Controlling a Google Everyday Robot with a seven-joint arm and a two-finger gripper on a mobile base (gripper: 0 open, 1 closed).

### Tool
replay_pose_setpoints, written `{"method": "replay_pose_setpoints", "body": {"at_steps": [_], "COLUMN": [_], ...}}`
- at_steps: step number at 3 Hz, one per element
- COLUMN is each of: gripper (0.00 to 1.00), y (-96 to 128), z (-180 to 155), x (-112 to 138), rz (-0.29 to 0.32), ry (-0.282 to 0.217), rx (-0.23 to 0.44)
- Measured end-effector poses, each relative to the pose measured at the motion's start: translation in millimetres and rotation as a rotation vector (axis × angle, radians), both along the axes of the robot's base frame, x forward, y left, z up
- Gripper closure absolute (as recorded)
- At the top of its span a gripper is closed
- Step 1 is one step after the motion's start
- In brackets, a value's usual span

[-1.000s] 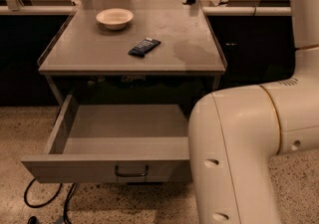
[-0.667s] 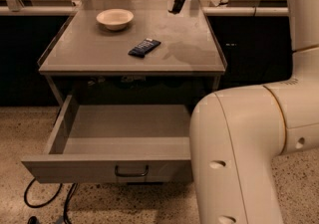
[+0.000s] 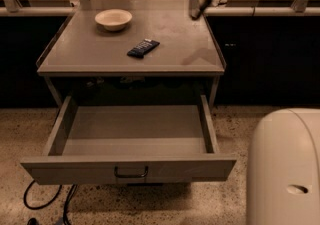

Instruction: Place rxbar chocolate into top drawer

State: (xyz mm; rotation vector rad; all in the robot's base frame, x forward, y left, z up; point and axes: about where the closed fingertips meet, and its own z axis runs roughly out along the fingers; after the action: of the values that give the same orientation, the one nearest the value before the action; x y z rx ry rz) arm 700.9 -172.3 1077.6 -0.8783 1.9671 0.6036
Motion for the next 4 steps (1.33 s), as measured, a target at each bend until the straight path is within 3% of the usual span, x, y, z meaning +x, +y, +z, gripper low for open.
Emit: {"method": "replay_pose_setpoints", "body": {"at_steps": [1,2,3,4], "gripper": [1.00,1.00,1.00,1.00], "y": [-38,-38,-30,-14], "z": [0,0,-10,-19], "x": [-9,-9,-3,-8], "rz": [-0.053,-0.053,-0.053,-0.057], "ry": [-0.002,-0.002,0.038,0.138], "rx": [0.015,0.015,0.030,0.056]}}
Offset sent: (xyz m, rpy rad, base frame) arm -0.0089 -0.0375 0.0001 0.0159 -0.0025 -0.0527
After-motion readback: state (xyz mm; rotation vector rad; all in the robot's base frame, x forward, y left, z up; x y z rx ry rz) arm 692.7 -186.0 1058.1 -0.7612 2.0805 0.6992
